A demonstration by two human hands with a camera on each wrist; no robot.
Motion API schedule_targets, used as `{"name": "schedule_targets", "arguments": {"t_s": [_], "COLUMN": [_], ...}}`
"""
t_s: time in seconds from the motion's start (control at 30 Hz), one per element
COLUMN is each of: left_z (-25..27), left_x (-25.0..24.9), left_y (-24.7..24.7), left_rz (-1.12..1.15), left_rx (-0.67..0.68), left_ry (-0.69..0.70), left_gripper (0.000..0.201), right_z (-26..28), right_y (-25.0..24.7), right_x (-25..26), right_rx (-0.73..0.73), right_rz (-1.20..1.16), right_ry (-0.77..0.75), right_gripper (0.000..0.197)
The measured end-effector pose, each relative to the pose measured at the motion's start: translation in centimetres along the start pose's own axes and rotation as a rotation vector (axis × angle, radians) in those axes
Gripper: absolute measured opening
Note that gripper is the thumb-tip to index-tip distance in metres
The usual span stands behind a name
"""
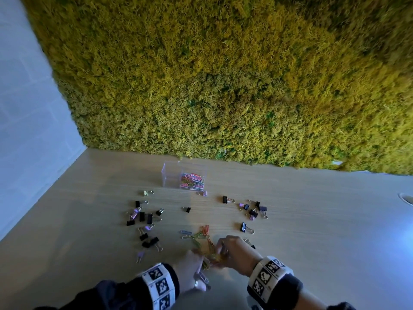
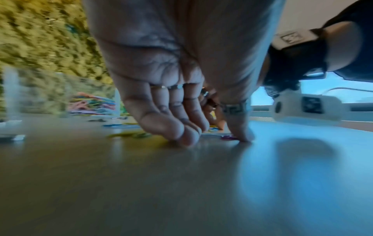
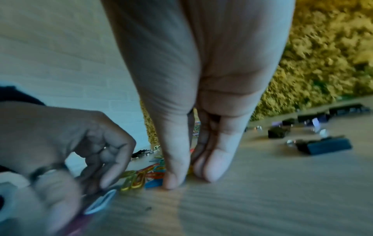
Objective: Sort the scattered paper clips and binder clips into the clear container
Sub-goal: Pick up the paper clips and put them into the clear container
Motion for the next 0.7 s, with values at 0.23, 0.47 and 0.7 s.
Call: {"name": "schedule_targets", "arguments": {"t_s": [0.23, 0.47, 0.7], "left_z": [-0.4, -1.3, -2.5], "left_x": [4.1, 4.5, 4.8], "left_y": [-1.4, 0.1, -2.1], "left_rz": [0.12, 0.084, -0.054], "left_rx": [-0.199, -0.178, -0.274], "left_ry": [-0.227, -0.103, -0.082], "left_gripper": [0.09, 0.081, 0.034], "right_z": [-2.6, -0.9, -2.9], "right_y": [-1.2, 1.4, 1.6], "right_x": [1.1, 2.0, 3.2], "right_rx": [0.039, 0.084, -0.028], "right_rz": [-0.001, 0.095, -0.108], "right_ry": [0.1, -0.058, -0.008], "right_gripper": [0.101, 0.088, 0.024]}}
Point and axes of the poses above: each hand's wrist, its own z-axis away from the middle knuckle, its own y-axis out of the palm, x = y × z, the point moved 2 cm from there along -z, towards the middle knuckle, and after that the axes turned 13 degrees about y, right-handed, at the moved point
